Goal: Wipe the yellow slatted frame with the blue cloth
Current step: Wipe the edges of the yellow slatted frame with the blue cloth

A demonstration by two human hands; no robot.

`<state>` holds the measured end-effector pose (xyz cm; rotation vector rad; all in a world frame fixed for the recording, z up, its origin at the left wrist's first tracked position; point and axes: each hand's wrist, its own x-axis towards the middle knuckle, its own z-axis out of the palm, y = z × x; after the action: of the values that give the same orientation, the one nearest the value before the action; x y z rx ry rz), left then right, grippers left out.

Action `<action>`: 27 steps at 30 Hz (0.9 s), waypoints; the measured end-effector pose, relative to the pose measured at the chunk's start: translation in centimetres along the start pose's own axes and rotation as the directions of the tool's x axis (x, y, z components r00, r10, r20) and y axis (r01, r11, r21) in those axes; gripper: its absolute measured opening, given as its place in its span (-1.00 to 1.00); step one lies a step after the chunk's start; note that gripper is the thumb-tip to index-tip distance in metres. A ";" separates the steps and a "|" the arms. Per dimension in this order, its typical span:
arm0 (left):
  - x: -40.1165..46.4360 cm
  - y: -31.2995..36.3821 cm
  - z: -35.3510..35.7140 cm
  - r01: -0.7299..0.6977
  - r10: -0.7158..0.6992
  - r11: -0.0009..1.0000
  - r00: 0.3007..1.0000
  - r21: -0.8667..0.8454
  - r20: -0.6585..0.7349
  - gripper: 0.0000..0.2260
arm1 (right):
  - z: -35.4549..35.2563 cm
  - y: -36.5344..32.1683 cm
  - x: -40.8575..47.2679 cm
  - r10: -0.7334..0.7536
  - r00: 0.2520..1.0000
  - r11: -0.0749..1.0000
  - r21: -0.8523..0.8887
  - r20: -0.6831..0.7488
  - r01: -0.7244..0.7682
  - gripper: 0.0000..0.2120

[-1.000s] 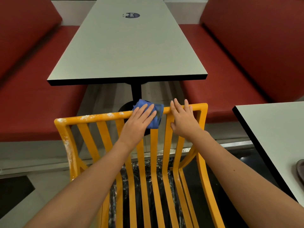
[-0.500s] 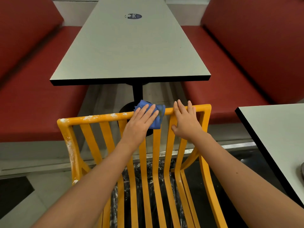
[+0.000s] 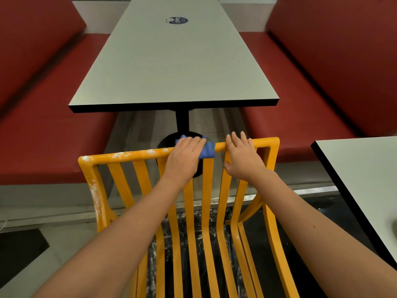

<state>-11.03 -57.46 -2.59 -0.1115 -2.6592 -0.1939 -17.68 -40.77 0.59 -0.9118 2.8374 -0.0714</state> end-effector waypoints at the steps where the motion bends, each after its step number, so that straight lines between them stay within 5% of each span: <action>1: -0.2 -0.9 -0.1 0.013 -0.013 1.000 1.000 -0.017 -0.001 -0.61 | -0.1 0.0 -0.1 0.002 1.000 1.000 0.000 0.007 -0.002 -0.28; 9: 3.4 1.2 -0.9 0.316 -0.293 0.947 0.921 -0.052 0.257 -0.81 | -0.3 -0.4 0.0 0.023 0.999 0.999 -0.026 0.047 -0.022 -0.23; 20: 4.9 -0.9 -2.2 0.356 -0.290 0.934 0.810 -0.033 0.509 -0.82 | -0.4 -0.2 -0.3 0.000 0.998 0.999 -0.034 0.062 0.002 -0.19; 25: 4.3 1.3 -1.0 0.344 -0.274 0.933 0.870 -0.106 0.411 -0.75 | -0.5 -0.2 -0.3 -0.002 0.999 0.999 -0.038 0.054 0.005 -0.19; 27: 2.0 0.8 -0.5 0.155 -0.118 0.979 0.961 -0.136 0.249 -0.63 | -0.5 -0.2 -0.3 -0.005 0.998 0.999 -0.037 0.056 0.007 -0.18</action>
<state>-12.52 -56.66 -1.12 0.0006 -2.8923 -0.4590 -17.36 -40.78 1.15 -0.9158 2.7936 0.0053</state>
